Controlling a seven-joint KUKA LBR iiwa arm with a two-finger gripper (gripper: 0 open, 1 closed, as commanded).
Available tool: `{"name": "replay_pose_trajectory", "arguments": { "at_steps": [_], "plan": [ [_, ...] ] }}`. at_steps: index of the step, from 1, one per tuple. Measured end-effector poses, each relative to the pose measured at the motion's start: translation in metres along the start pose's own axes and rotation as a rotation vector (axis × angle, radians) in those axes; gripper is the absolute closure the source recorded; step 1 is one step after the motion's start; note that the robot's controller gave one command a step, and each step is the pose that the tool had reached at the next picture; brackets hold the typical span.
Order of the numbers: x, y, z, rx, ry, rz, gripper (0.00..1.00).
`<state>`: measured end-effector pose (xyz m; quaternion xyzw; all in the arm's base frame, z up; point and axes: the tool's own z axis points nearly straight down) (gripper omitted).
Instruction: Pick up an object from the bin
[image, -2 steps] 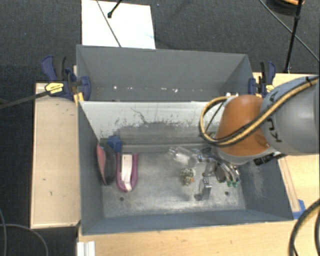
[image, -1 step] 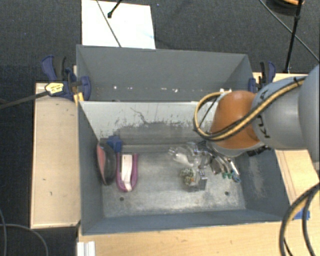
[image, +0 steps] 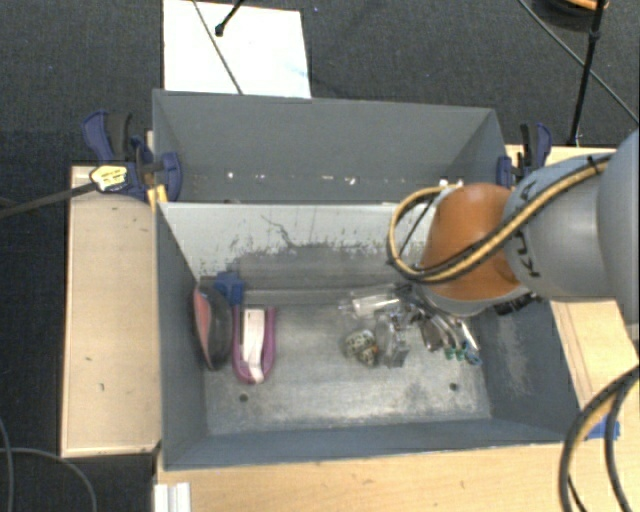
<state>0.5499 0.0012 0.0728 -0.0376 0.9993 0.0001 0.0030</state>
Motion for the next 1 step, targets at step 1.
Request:
{"name": "replay_pose_trajectory", "arguments": {
  "at_steps": [1],
  "plan": [
    [0.0004,-0.0001,0.0002,0.0,0.001,-0.001,0.0]
  ]
}}
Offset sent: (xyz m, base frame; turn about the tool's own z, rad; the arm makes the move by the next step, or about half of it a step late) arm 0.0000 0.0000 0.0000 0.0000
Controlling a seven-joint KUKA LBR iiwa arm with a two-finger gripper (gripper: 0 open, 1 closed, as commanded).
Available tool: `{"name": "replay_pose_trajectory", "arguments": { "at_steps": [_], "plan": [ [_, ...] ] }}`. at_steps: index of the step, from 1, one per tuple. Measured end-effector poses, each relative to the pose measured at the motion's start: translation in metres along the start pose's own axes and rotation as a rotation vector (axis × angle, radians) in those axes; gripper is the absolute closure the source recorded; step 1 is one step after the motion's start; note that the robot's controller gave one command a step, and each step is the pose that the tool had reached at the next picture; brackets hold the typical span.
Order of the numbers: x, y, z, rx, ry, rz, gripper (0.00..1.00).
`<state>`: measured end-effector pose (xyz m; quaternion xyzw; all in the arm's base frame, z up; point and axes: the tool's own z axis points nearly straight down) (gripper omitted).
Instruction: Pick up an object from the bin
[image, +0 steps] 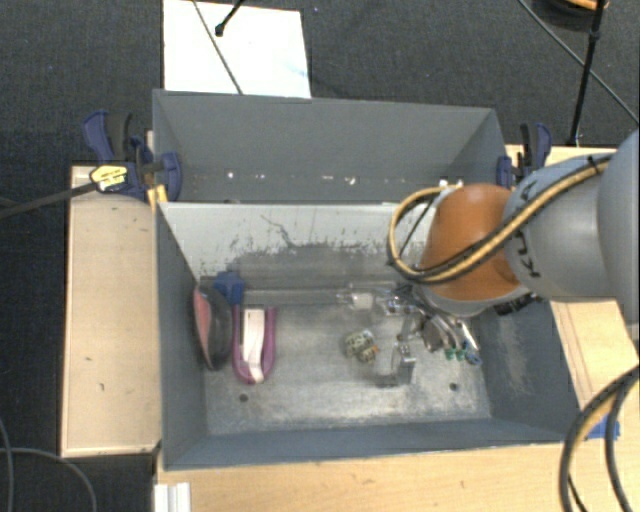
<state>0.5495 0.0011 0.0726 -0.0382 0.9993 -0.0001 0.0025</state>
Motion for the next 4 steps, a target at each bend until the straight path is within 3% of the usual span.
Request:
{"name": "replay_pose_trajectory", "arguments": {
  "at_steps": [1,2,3,4],
  "plan": [
    [0.0,0.0,0.0,0.0,-0.001,-0.002,1.0],
    [0.0,0.0,0.0,0.0,0.0,-0.003,0.0],
    [0.001,0.03,0.002,-0.002,0.004,0.014,0.0],
    [0.001,0.027,0.002,-0.001,0.004,0.014,1.0]
  ]
}}
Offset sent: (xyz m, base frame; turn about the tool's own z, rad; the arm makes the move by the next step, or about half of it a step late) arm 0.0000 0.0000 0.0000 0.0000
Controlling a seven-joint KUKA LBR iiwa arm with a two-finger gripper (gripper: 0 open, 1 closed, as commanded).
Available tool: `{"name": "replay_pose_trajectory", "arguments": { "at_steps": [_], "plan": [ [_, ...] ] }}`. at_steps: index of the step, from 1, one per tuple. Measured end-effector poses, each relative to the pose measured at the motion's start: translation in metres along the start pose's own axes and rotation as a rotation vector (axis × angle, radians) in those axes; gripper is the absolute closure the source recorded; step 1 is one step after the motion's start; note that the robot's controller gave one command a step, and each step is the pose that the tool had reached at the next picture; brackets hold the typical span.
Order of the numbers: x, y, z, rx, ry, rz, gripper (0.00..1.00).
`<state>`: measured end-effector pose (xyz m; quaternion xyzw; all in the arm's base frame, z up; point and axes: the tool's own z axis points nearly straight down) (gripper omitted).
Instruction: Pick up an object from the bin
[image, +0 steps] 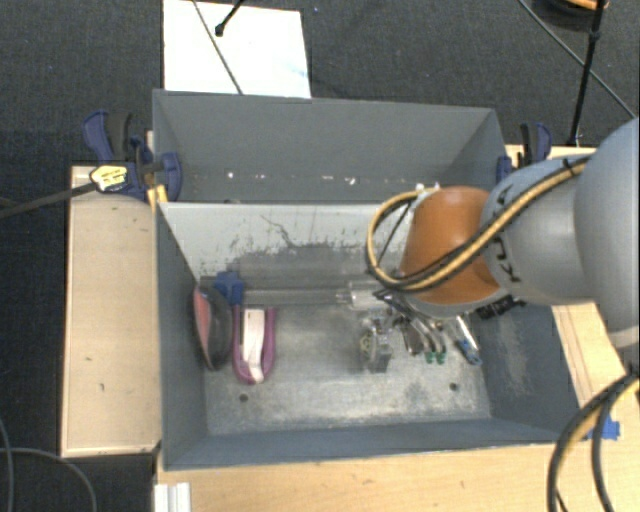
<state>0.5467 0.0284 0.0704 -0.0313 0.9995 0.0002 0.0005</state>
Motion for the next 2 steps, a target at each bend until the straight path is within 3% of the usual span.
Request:
{"name": "replay_pose_trajectory", "arguments": {
  "at_steps": [1,2],
  "plan": [
    [0.028,-0.014,0.0,0.0,0.001,-0.243,1.0],
    [0.05,-0.016,-0.049,0.001,-0.005,-0.272,1.0]
  ]
}}
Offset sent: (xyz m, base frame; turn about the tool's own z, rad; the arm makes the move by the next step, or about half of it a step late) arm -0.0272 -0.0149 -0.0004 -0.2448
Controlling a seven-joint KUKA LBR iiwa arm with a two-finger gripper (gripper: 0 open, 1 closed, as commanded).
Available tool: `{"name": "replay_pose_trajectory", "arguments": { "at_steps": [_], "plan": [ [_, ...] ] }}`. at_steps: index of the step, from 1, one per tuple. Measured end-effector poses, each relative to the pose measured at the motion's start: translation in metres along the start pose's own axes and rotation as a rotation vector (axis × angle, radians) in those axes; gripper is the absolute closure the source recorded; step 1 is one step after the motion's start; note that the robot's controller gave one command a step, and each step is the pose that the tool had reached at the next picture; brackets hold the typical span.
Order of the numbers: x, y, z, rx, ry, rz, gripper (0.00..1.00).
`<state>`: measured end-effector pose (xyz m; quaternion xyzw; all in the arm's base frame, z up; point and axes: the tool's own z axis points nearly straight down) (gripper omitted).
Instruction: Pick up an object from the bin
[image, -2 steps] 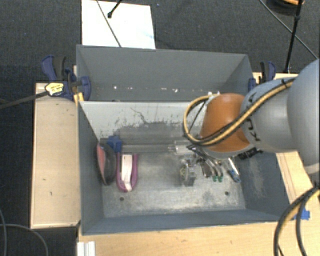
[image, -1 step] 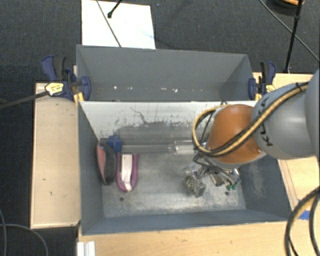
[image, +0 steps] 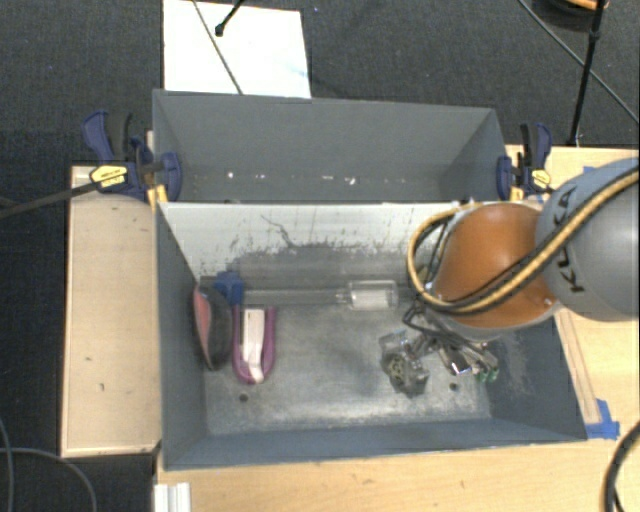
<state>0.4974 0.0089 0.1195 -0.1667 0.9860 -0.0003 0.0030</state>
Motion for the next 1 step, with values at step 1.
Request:
{"name": "replay_pose_trajectory", "arguments": {
  "at_steps": [1],
  "plan": [
    [0.0001,-0.0103,-0.0987,0.002,-0.005,0.011,1.0]
  ]
}}
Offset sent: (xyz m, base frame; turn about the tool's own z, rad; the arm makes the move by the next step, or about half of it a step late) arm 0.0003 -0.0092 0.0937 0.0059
